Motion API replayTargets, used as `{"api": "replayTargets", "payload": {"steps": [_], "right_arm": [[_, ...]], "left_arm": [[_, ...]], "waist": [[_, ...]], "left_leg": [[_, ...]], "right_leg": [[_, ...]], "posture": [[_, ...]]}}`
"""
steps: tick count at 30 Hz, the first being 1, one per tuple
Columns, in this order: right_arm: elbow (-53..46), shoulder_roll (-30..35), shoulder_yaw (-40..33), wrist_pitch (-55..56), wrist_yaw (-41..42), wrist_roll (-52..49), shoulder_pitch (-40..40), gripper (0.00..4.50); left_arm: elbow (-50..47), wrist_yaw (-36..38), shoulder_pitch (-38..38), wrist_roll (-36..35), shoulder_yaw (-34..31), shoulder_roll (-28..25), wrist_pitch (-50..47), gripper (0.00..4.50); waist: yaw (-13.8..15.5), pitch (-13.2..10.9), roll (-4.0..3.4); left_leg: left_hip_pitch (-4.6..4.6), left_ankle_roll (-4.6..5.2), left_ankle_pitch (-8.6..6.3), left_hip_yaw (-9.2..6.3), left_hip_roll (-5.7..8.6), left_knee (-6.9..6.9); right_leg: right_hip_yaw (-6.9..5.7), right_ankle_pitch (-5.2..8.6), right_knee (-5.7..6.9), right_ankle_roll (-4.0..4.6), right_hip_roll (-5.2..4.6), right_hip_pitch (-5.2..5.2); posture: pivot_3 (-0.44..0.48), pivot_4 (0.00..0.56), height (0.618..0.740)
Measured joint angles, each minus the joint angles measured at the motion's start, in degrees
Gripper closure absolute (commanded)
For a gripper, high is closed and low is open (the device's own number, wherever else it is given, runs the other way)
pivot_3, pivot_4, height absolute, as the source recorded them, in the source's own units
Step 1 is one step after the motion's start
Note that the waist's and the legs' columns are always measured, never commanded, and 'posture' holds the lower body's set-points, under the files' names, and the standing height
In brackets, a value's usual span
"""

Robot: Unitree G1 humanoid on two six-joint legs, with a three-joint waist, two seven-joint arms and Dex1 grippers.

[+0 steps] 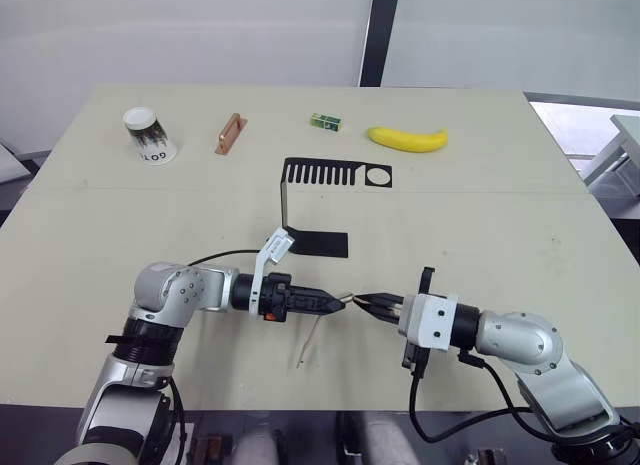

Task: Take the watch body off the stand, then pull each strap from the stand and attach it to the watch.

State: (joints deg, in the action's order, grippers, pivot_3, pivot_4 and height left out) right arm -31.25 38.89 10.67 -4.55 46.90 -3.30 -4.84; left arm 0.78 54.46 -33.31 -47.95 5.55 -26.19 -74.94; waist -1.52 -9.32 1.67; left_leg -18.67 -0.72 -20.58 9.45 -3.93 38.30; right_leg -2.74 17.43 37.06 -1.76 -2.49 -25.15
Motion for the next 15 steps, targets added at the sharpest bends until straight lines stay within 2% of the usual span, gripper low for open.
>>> {"api": "replayTargets", "payload": {"steps": [15], "right_arm": [[0.02,-0.04,0.46,-1.90,0.00,0.82,-1.76,4.50]], "left_arm": [[-0.12,0.02,0.00,0.08,0.08,-0.05,0.05,2.90]], "waist": [[0.00,0.00,0.00]], "left_leg": [[-0.01,0.00,0.00,0.00,0.00,0.00]], "right_leg": [[0.00,0.00,0.00,0.00,0.00,-0.01]], "posture": [[0.000,0.150,0.740]]}}
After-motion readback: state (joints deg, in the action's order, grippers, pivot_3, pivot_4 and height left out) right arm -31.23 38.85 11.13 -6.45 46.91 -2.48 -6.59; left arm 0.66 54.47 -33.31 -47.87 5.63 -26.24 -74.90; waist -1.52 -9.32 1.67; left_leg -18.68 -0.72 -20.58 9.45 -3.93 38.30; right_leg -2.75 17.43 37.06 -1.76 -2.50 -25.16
